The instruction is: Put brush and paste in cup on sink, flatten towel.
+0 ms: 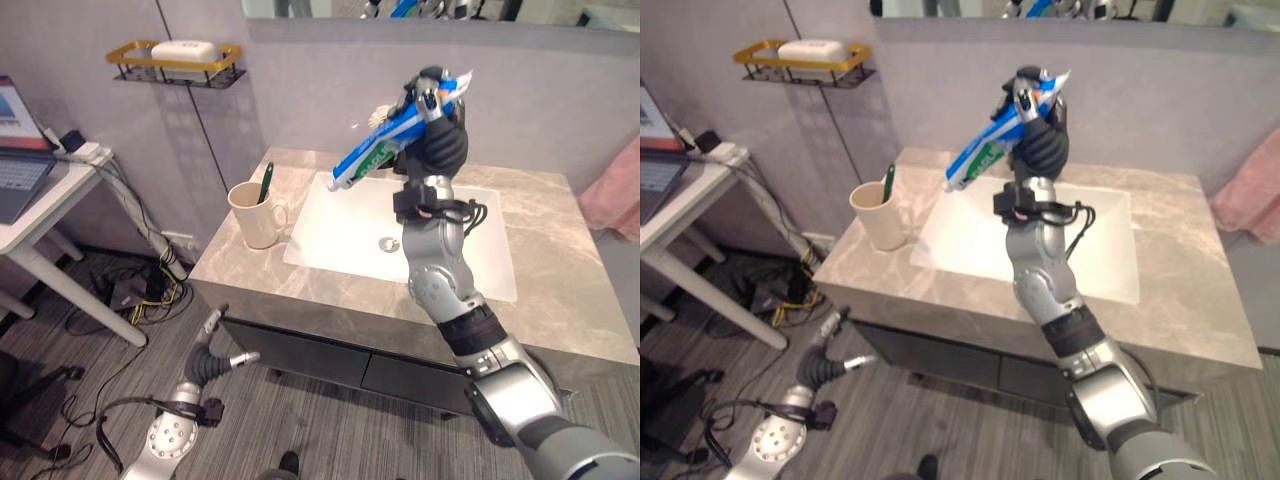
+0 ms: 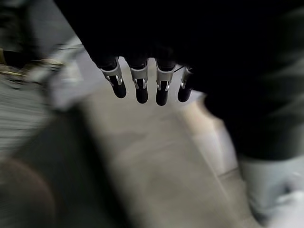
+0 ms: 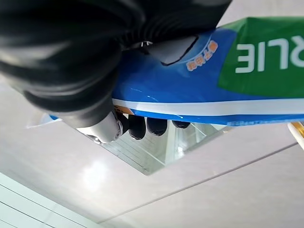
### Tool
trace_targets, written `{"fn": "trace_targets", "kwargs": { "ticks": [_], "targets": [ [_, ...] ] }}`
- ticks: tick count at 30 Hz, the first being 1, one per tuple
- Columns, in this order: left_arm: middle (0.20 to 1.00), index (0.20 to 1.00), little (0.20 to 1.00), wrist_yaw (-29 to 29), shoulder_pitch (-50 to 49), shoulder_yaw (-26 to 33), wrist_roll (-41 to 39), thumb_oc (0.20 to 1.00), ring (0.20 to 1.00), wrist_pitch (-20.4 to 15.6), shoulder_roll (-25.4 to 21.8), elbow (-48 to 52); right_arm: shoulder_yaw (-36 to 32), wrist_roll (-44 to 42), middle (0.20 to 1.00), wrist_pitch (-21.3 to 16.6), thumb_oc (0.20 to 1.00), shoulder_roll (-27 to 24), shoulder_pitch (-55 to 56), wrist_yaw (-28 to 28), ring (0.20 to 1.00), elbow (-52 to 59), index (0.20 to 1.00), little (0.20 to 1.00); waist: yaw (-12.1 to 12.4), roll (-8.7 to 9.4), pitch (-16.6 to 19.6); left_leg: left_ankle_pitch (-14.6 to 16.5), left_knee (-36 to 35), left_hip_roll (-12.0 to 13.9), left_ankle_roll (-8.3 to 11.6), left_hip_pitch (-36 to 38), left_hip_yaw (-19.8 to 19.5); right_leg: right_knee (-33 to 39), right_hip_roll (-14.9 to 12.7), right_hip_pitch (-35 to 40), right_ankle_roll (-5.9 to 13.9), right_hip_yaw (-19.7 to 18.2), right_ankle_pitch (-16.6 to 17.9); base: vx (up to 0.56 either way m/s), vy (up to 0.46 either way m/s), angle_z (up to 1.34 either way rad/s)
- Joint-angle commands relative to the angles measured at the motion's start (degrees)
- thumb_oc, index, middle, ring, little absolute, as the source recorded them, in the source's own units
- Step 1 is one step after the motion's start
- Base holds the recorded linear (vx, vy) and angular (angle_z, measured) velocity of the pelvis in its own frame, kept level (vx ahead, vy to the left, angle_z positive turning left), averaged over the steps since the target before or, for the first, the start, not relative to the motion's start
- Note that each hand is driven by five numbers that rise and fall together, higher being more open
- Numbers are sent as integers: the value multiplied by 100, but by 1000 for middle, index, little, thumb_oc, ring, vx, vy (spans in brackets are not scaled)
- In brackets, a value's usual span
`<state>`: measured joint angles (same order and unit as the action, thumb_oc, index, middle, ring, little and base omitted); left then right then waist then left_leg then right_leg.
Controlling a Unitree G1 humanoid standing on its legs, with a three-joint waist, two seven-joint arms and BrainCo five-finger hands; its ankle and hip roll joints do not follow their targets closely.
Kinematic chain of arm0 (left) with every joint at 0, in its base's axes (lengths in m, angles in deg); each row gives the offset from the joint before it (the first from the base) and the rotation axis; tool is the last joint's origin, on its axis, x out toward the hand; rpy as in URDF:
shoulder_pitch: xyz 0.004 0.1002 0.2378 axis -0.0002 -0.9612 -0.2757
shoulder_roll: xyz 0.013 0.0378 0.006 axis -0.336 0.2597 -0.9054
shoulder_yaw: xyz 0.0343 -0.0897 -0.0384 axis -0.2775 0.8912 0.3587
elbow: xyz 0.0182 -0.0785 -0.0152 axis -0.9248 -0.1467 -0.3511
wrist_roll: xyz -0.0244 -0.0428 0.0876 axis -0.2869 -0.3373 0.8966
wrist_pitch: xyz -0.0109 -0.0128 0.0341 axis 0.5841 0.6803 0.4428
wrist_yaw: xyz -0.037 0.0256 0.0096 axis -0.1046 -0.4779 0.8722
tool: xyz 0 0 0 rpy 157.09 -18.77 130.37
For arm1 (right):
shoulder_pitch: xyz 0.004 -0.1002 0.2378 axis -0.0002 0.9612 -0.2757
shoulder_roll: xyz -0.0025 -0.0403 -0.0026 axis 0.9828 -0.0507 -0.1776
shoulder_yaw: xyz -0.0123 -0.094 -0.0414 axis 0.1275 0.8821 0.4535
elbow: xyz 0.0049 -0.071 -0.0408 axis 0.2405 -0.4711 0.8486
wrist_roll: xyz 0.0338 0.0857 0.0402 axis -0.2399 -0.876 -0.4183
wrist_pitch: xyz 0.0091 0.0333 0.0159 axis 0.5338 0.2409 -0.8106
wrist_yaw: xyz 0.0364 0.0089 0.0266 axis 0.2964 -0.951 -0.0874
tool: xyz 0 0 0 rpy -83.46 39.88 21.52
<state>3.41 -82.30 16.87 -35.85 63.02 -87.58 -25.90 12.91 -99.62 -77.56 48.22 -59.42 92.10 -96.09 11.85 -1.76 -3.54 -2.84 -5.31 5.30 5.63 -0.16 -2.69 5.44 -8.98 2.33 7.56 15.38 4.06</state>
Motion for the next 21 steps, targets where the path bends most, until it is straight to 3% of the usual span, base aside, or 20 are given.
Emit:
{"fn": "trace_targets", "kwargs": {
  "ticks": [1, 8, 21],
  "targets": [
    [1000, 1000, 1000, -11, 273, 61, 323, 1000, 1000, 5, -392, 23, -143, 261, 200, -253, 200, -102, -850, 7, 200, 60, 200, 200, 71, 440, 92, 110, 31, -114, -48, -24, -186, -44, -490, 472, 189, -101, -128, 2, -10, 39],
    [1000, 1000, 1000, -35, 326, -15, 339, 1000, 1000, 99, -149, -794, -87, 371, 200, -220, 200, -233, -1137, 34, 200, -85, 200, 200, 237, 575, 65, 49, 31, -170, -60, -232, -442, -44, -484, 489, 210, 154, -158, 9, 8, 28],
    [1000, 1000, 1000, -57, 301, -71, 410, 1000, 1000, 131, -236, -585, 135, 534, 200, -64, 200, -331, -1663, 212, 200, -522, 200, 200, 375, 783, -56, 30, 31, -275, -111, -529, -536, -44, -583, 283, 297, 215, -80, 4, 14, 3]
  ]
}}
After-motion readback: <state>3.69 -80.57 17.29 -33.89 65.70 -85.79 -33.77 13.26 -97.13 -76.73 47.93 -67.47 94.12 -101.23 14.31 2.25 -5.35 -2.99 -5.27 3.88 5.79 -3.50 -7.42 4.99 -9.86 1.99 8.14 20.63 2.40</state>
